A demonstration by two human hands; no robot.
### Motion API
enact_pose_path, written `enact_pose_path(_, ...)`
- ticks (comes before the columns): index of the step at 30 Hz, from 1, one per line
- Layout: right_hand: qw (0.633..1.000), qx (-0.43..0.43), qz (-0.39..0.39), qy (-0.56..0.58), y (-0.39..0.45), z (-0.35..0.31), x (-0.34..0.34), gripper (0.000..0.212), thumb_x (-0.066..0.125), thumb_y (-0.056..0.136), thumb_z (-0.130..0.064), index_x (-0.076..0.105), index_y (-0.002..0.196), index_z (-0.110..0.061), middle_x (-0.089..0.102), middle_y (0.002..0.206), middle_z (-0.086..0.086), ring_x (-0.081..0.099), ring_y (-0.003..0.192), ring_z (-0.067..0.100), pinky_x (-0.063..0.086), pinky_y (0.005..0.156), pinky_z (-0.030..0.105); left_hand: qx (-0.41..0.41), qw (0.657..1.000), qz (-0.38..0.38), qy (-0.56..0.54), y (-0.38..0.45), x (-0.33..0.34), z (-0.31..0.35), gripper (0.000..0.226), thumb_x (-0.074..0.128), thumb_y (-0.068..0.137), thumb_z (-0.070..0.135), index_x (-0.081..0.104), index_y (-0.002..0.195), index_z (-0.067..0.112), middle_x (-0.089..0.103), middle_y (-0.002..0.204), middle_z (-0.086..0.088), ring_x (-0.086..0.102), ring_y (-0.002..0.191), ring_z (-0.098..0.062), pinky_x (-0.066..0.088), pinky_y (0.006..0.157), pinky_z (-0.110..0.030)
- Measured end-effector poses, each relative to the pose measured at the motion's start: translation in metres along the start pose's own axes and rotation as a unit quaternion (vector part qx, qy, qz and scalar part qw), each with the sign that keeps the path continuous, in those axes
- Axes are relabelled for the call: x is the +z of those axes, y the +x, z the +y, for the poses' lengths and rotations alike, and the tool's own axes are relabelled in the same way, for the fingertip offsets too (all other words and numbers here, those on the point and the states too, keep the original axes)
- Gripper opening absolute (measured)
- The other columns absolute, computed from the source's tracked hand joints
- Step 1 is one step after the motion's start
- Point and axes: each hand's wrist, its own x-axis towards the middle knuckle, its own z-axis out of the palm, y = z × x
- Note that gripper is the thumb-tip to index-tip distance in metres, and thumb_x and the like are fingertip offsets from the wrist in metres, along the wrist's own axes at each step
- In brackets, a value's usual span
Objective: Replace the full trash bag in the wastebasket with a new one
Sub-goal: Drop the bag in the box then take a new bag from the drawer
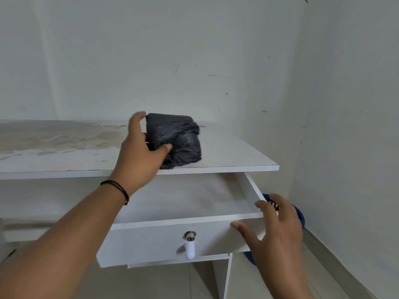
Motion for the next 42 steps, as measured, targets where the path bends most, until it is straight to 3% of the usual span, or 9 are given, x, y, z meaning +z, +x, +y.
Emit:
enact_pose_path(5, 0.984, -0.172, 0.033, -0.03, -0.024, -0.035, 0.025, 0.055, 0.085, 0.053, 0.002, 0.071, 0.104, -0.014, 0.065, 0.102, 0.012, 0.049, 0.098, 0.025, 0.046, 0.08, 0.041, 0.051, 0.984, 0.0, 0.173, 0.014, -0.005, -0.034, 0.052, 0.068, 0.081, 0.017, 0.038, 0.123, 0.023, 0.046, 0.114, -0.008, 0.053, 0.094, -0.022, 0.039, 0.08, -0.025)
enact_pose_path(8, 0.983, -0.177, 0.055, 0.004, -0.033, -0.045, 0.038, 0.03, 0.069, 0.071, -0.012, 0.074, 0.101, -0.014, 0.067, 0.098, 0.012, 0.049, 0.098, 0.024, 0.051, 0.076, 0.037, 0.047, 0.973, 0.003, 0.226, 0.019, -0.005, -0.046, 0.04, 0.069, 0.08, 0.016, 0.052, 0.116, 0.016, 0.029, 0.136, -0.013, 0.043, 0.119, -0.029, 0.034, 0.096, -0.024)
enact_pose_path(10, 0.985, -0.157, 0.071, 0.028, -0.038, -0.045, 0.042, 0.031, 0.06, 0.077, -0.023, 0.072, 0.104, -0.014, 0.066, 0.103, 0.012, 0.05, 0.102, 0.025, 0.049, 0.081, 0.038, 0.053, 0.969, -0.014, 0.239, 0.021, -0.005, -0.051, 0.036, 0.066, 0.083, 0.015, 0.056, 0.117, 0.015, 0.027, 0.143, -0.012, 0.038, 0.127, -0.029, 0.032, 0.102, -0.027)
enact_pose_path(14, 0.979, -0.173, 0.081, 0.076, -0.056, -0.042, 0.054, 0.037, 0.064, 0.075, -0.037, 0.06, 0.107, -0.019, 0.054, 0.12, 0.015, 0.048, 0.118, 0.033, 0.041, 0.097, 0.043, 0.04, 0.964, -0.1, 0.245, 0.024, -0.008, -0.055, 0.033, 0.049, 0.094, 0.029, 0.057, 0.123, 0.018, 0.058, 0.123, -0.006, 0.052, 0.112, -0.021, 0.035, 0.09, -0.023)
enact_pose_path(18, 0.98, -0.177, 0.08, 0.05, -0.067, -0.045, 0.068, 0.036, 0.062, 0.078, -0.046, 0.071, 0.101, -0.02, 0.042, 0.133, 0.018, 0.036, 0.13, 0.039, 0.031, 0.105, 0.053, 0.027, 0.955, -0.169, 0.243, 0.021, -0.016, -0.05, 0.041, 0.053, 0.083, 0.055, 0.046, 0.116, 0.032, 0.062, 0.093, 0.011, 0.058, 0.079, -0.008, 0.042, 0.062, -0.024)
enact_pose_path(21, 0.981, -0.165, 0.089, 0.059, -0.065, -0.049, 0.072, 0.034, 0.058, 0.084, -0.042, 0.075, 0.096, -0.015, 0.043, 0.133, 0.017, 0.034, 0.132, 0.039, 0.032, 0.105, 0.054, 0.021, 0.955, -0.185, 0.232, 0.024, -0.024, -0.052, 0.038, 0.062, 0.079, 0.052, 0.053, 0.111, 0.033, 0.062, 0.098, 0.01, 0.059, 0.085, -0.01, 0.044, 0.068, -0.019)
enact_pose_path(27, 0.978, -0.195, 0.069, 0.031, -0.048, -0.048, 0.072, 0.036, 0.051, 0.09, -0.04, 0.058, 0.117, -0.018, 0.044, 0.141, 0.018, 0.033, 0.135, 0.034, 0.028, 0.108, 0.054, -0.007, 0.965, -0.189, 0.18, 0.031, -0.03, -0.058, 0.024, 0.064, 0.083, 0.041, 0.062, 0.105, 0.033, 0.063, 0.102, 0.006, 0.056, 0.088, -0.013, 0.04, 0.072, -0.023)
enact_pose_path(33, 0.983, -0.175, 0.025, -0.043, -0.011, -0.066, 0.075, 0.036, 0.053, 0.09, -0.034, 0.065, 0.115, -0.012, 0.06, 0.123, 0.012, 0.053, 0.116, 0.028, 0.039, 0.097, 0.052, -0.02, 0.963, -0.197, 0.184, 0.034, -0.031, -0.057, 0.026, 0.065, 0.081, 0.042, 0.06, 0.105, 0.033, 0.065, 0.096, 0.003, 0.06, 0.084, -0.019, 0.046, 0.077, -0.031)
enact_pose_path(42, 0.975, -0.159, -0.095, -0.121, 0.021, -0.071, 0.117, 0.058, 0.078, 0.071, -0.021, 0.06, 0.122, -0.001, 0.055, 0.134, 0.015, 0.054, 0.122, 0.031, 0.038, 0.099, 0.053, -0.013, 0.965, -0.185, 0.184, 0.034, -0.028, -0.063, 0.023, 0.064, 0.081, 0.043, 0.061, 0.102, 0.035, 0.063, 0.083, 0.007, 0.055, 0.065, -0.011, 0.041, 0.058, -0.023)
